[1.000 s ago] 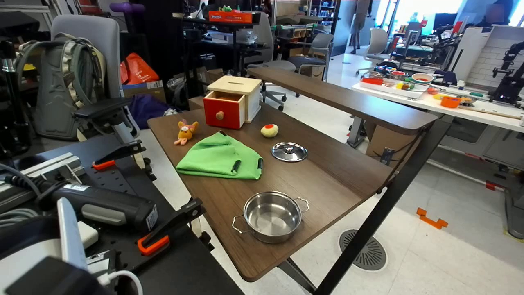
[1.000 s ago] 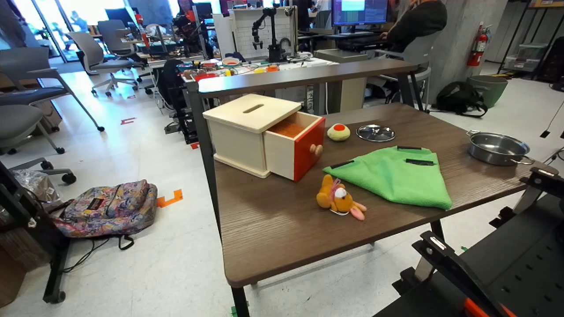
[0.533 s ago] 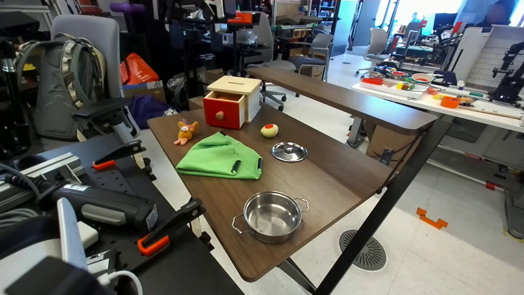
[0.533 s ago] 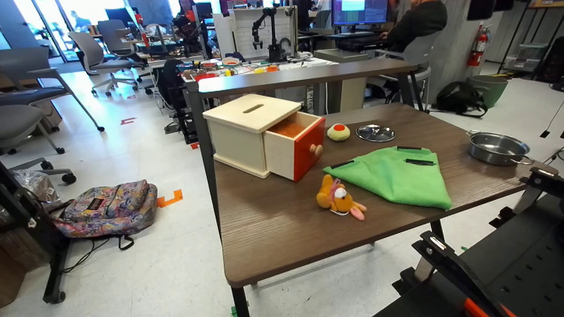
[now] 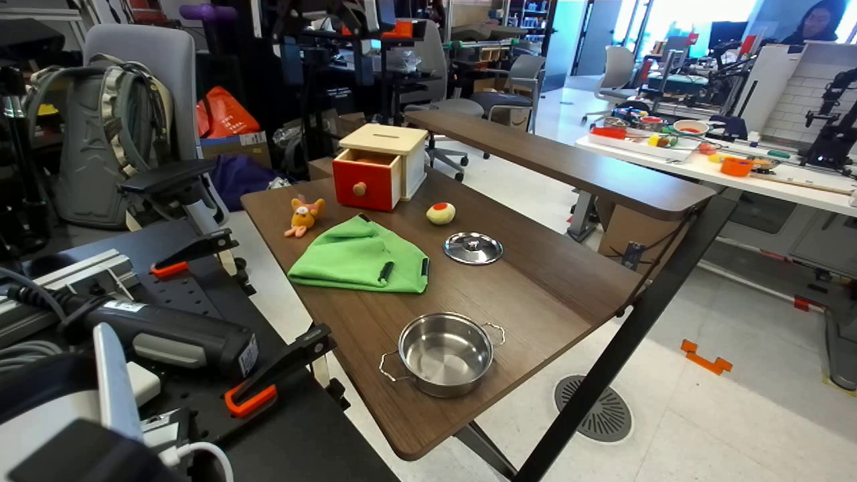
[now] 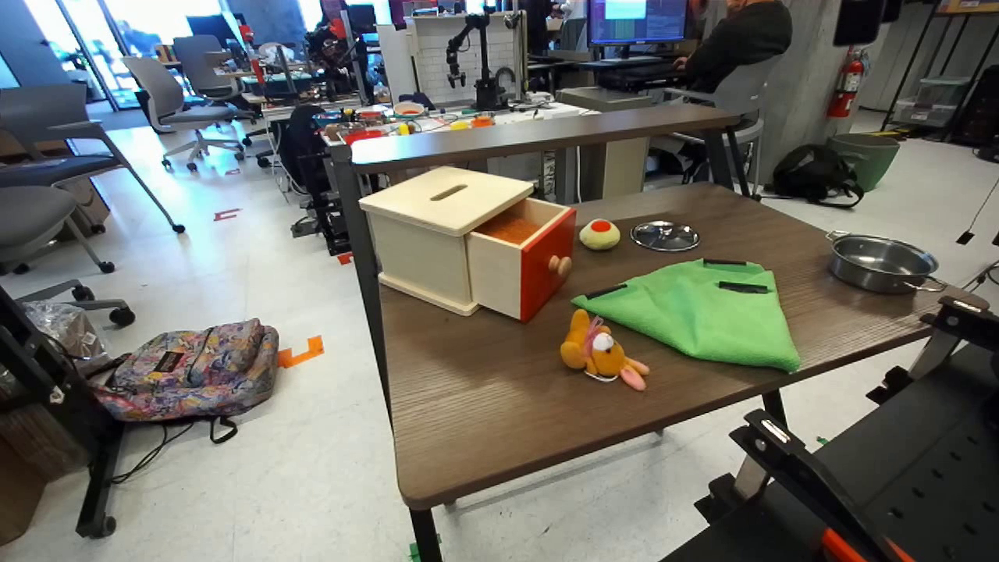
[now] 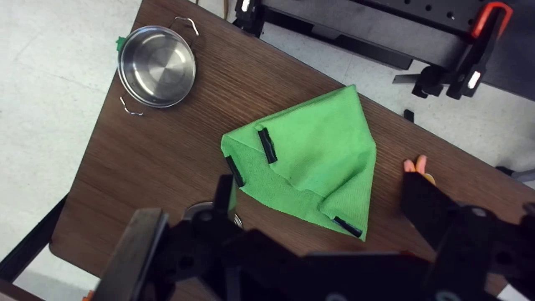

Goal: Fold the green towel

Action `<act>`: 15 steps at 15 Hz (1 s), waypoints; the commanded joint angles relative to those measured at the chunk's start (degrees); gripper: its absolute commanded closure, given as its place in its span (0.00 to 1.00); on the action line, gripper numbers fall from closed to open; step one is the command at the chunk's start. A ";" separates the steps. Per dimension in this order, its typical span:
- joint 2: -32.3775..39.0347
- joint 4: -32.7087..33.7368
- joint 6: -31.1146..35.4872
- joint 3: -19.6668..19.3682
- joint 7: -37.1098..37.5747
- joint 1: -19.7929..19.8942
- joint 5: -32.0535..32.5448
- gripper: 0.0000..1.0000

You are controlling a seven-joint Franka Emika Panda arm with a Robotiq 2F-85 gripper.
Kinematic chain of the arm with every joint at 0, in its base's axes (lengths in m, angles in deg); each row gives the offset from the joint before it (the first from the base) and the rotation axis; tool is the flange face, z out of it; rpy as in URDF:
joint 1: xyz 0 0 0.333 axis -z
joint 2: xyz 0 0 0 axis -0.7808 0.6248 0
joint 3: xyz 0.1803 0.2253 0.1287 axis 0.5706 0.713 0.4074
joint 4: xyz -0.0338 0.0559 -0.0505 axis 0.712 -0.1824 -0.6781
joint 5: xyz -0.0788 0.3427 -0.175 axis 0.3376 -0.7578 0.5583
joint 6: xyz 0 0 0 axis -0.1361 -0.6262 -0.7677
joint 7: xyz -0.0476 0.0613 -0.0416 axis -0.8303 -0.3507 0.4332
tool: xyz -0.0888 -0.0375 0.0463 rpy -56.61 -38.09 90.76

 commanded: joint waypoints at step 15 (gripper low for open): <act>26.76 13.74 5.80 -0.60 -26.53 5.47 1.60 0.00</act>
